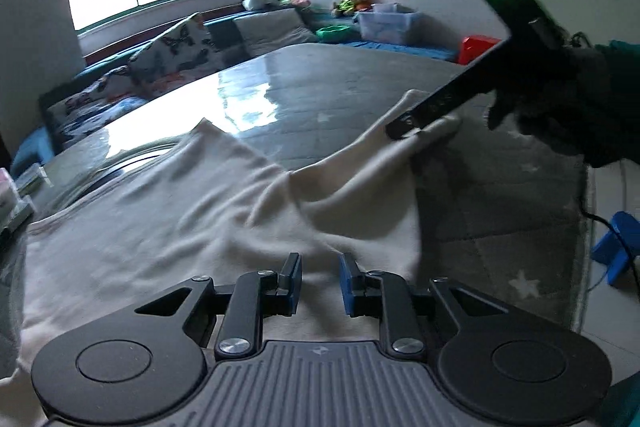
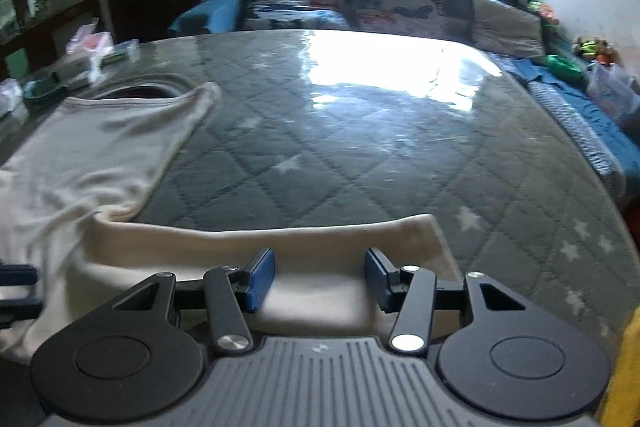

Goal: Fold clothes
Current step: 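Grasp the side edge of the cream shirt with the right tool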

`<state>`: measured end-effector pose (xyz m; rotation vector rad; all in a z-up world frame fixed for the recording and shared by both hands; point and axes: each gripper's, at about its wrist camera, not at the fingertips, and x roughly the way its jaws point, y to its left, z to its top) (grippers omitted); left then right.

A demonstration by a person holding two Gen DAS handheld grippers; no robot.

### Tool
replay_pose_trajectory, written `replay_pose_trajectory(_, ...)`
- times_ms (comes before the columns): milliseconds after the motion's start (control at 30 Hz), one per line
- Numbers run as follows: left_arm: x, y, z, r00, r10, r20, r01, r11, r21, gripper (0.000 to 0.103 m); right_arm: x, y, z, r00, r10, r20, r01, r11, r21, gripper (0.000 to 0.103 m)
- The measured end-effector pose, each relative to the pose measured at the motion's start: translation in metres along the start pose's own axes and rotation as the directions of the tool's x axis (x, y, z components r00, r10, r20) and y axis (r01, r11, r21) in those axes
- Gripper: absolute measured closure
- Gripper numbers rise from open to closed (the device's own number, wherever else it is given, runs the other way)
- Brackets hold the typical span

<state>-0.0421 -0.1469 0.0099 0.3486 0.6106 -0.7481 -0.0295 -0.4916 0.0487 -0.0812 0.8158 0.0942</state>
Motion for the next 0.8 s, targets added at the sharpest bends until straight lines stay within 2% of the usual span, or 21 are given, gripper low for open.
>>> replay_pose_trajectory(133,0.001,-0.009,-0.004,1.0,-0.013,0.014,0.012,0.998,0.065,0.082,0.003,-0.013,0.001,0.997,-0.08,0.006,0.08,0.997,0.024,0.052)
replay_pose_trajectory(300,0.003,-0.005,-0.004,1.0,-0.028,0.011,0.027,0.998,0.058,0.079,0.006,-0.025,0.003,0.989,-0.147,0.005,0.147,0.988,0.042,0.052)
replay_pose_trajectory(667,0.005,-0.003,-0.002,1.0,-0.018,0.014,0.017,0.999,0.044,0.076,-0.006,-0.053,-0.004,0.988,-0.156,0.001,0.154,0.982,0.111,0.053)
replay_pose_trajectory(733,0.004,-0.004,-0.003,1.0,-0.016,0.013,0.016,0.999,0.047,0.076,-0.003,-0.055,-0.003,0.991,-0.137,-0.001,0.137,0.984,0.114,0.055)
replay_pose_trajectory(800,0.003,-0.004,-0.003,1.0,-0.013,0.012,0.012,0.999,0.047,0.075,0.002,-0.055,-0.001,0.994,-0.112,-0.003,0.112,0.987,0.117,0.062)
